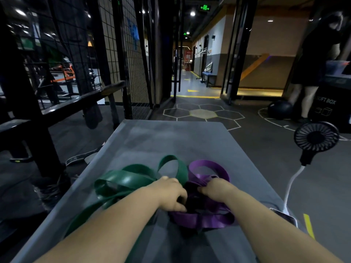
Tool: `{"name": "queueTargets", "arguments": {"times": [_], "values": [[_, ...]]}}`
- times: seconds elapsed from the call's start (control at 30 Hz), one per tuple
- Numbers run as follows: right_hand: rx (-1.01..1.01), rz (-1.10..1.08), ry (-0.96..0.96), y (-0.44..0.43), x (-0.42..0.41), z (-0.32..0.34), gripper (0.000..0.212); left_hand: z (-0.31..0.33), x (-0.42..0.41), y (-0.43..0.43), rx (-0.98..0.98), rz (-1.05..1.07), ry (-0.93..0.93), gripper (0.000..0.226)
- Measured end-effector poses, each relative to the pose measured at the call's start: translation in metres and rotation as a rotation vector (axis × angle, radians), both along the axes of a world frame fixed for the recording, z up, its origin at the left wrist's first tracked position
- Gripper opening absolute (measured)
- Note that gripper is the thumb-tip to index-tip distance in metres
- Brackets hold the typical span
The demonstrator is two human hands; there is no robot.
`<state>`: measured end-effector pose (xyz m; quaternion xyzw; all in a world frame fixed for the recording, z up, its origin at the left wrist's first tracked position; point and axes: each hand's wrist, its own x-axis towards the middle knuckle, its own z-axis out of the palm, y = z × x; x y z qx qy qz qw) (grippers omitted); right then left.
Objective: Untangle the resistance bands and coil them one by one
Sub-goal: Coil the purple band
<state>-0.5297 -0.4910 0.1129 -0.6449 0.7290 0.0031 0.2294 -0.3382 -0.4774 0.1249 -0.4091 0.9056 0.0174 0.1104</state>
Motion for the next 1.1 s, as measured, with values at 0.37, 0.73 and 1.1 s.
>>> {"name": "queueTargets", "arguments": {"times": [0.37, 0.73, 1.1], "values": [[0.008, -0.054, -0.070, 0.008, -0.002, -0.005, 0.048, -0.001, 0.006, 0.005, 0.057, 0.183, 0.250, 0.041], [-0.214, -0.055, -0.150, 0.014, -0.006, 0.038, 0.044, 0.042, 0.046, -0.012, -0.011, 0.645, 1.451, 0.021], [-0.052, -0.106, -0.054, 0.020, -0.022, 0.035, 0.050, 0.036, 0.079, -0.012, -0.313, 0.914, 1.013, 0.016]]}}
